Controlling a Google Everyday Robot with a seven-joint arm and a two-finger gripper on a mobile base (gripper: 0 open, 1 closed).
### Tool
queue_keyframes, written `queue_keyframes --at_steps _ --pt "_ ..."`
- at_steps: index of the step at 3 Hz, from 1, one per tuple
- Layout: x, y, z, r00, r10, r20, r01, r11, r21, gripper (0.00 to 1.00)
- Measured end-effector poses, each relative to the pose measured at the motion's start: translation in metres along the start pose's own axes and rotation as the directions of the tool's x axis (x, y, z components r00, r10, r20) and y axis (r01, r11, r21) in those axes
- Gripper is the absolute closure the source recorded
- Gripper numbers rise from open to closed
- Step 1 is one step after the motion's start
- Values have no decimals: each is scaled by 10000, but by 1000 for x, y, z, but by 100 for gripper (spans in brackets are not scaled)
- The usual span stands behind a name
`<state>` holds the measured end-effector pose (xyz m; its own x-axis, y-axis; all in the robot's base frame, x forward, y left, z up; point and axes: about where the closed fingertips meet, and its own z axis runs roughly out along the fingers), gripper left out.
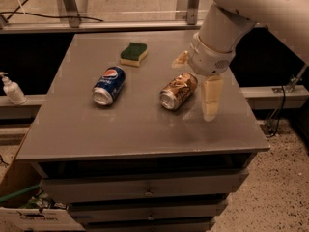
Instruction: Pick orange can
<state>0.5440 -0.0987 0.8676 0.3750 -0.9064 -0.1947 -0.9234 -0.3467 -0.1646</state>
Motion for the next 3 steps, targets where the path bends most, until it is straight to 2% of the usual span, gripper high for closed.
queue_keyframes --at_steps 2,3 --pt "-18 -19 25 9947 -995 253 1005 9941 -411 0" --pt "-25 -27 34 9885 -1487 280 1501 9871 -562 0"
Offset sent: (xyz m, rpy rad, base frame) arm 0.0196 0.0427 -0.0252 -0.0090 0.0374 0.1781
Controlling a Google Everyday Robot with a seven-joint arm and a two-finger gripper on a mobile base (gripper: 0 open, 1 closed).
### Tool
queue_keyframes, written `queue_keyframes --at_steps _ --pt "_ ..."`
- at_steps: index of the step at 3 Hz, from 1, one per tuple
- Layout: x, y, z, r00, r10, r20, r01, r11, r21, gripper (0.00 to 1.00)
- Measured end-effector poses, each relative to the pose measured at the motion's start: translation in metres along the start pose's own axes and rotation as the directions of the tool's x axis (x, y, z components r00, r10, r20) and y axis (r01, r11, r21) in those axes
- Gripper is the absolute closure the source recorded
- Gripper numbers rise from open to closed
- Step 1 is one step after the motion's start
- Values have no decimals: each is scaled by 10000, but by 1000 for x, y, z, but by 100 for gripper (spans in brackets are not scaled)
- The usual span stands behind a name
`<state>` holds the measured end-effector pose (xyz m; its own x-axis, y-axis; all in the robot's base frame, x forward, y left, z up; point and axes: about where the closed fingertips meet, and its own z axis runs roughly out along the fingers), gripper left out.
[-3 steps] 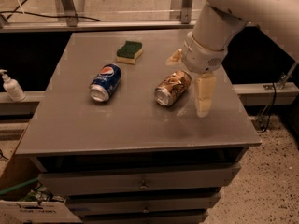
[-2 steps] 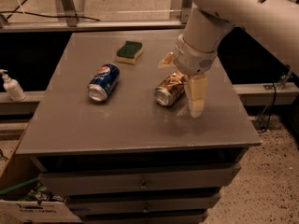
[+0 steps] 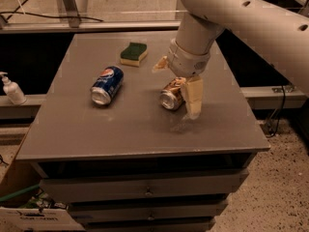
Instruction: Pick orange can
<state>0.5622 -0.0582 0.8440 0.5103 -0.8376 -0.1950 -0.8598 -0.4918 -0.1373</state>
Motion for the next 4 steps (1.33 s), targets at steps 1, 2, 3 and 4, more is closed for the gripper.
queue_keyframes --at_steps 1,2,3,4 --pt "-2 -5 9 9989 -459 -17 459 9988 -195 2" --pt "1 -3 14 9959 -905 15 905 9955 -273 20" --pt "7 -2 14 9926 -1211 -4 1210 9922 -299 43" --pt "10 -2 11 9907 -1361 -30 1360 9903 -281 66"
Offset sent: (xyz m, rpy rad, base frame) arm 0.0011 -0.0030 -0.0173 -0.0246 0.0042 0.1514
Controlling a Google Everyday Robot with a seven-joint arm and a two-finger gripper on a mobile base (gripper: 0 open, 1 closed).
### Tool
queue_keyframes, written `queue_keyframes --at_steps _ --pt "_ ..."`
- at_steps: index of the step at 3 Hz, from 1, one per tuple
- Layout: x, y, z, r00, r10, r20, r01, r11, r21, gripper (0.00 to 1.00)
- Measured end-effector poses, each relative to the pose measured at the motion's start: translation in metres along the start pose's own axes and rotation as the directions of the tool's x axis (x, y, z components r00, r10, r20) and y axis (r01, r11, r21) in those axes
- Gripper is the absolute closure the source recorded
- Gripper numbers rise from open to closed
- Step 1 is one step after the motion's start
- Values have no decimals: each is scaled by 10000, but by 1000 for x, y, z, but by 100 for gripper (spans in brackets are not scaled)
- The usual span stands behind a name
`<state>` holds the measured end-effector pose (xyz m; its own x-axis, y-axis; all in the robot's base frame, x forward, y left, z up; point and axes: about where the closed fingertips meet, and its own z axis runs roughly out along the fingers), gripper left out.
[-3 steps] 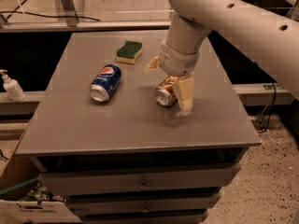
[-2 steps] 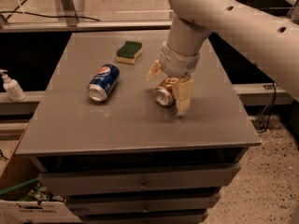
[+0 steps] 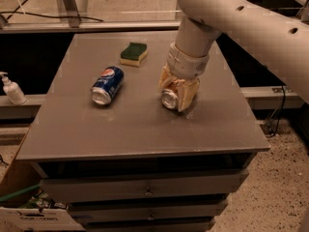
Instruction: Pick orange can
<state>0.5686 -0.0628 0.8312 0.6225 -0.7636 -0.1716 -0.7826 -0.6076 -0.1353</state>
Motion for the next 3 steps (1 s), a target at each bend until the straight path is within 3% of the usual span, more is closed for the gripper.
queue_keyframes --at_steps 1,2,3 --pt "-7 -1 -3 9999 90 79 -90 10000 -33 89" --pt "-32 -4 -11 9987 56 512 -53 10000 -49 100" --pt "-66 -7 -27 9926 -168 1206 161 9998 68 100"
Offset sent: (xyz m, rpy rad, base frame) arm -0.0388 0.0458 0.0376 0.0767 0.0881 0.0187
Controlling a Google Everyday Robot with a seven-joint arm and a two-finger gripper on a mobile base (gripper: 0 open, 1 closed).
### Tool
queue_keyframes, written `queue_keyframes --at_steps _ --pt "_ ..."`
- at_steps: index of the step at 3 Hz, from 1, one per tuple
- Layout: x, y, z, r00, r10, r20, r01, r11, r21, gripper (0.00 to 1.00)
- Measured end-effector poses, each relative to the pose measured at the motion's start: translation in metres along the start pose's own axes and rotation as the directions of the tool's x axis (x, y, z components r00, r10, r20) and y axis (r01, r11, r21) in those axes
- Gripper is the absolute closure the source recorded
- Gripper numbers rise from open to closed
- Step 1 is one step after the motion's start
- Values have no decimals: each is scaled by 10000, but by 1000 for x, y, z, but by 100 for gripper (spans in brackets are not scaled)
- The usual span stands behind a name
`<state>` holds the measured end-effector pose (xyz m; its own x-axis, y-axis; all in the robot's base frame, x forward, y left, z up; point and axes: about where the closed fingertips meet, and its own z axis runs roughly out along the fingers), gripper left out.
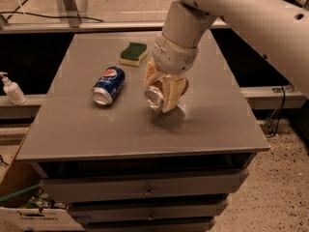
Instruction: Pick orange can
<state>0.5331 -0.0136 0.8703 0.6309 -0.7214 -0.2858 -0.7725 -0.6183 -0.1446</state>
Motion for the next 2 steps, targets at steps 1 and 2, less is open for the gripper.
queue_keyframes --at_steps 1,2 --pt "-40 -6 -19 9958 -310 865 285 9991 305 100" --pt "-70 -22 -39 9836 -411 1755 261 9959 869 100"
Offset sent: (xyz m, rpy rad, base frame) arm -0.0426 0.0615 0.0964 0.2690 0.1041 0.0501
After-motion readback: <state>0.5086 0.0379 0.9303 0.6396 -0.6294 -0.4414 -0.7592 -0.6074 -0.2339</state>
